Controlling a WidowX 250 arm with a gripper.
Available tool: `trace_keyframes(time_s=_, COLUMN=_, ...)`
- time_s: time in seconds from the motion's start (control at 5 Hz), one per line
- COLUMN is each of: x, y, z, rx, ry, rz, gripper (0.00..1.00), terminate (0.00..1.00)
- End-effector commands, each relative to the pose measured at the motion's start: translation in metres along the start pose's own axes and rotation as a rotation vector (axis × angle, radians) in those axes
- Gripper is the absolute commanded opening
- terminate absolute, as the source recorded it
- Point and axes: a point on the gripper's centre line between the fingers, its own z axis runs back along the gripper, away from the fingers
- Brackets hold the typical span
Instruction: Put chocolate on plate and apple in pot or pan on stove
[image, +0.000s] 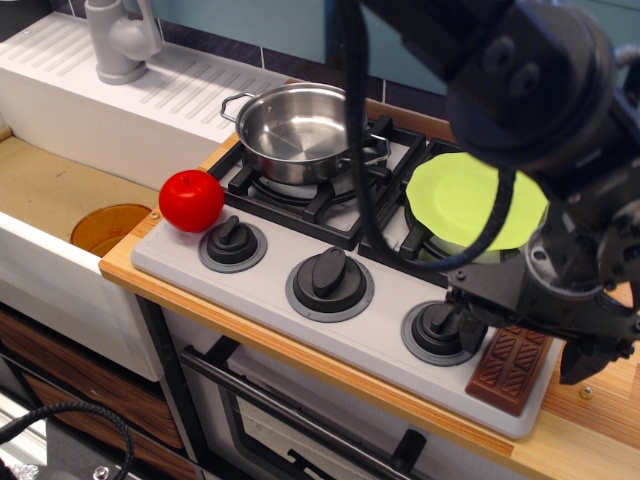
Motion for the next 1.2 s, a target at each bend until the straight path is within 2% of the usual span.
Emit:
trace_keyframes(time_s=0.0, x=-0.001, y=-0.001, z=-0.009, rx=-0.023, ry=-0.05, rz=-0.001, gripper=1.0, terminate=0.0)
trace_keyframes(time_s=0.2, x=-0.005, y=-0.001, z=-0.012, rx=-0.016, ry=-0.038, rz=0.005, gripper=0.0, terminate=0.0)
trace_keyframes(time_s=0.8, x=-0.005, y=-0.003, z=0.015, rx=0.021, ry=0.025, rz=0.009, gripper=0.0, terminate=0.0)
trace_keyframes(time_s=1.0, x=0.001, y=0.002, z=0.038, rx=0.035, ry=0.059, rz=0.006, gripper=0.0, terminate=0.0)
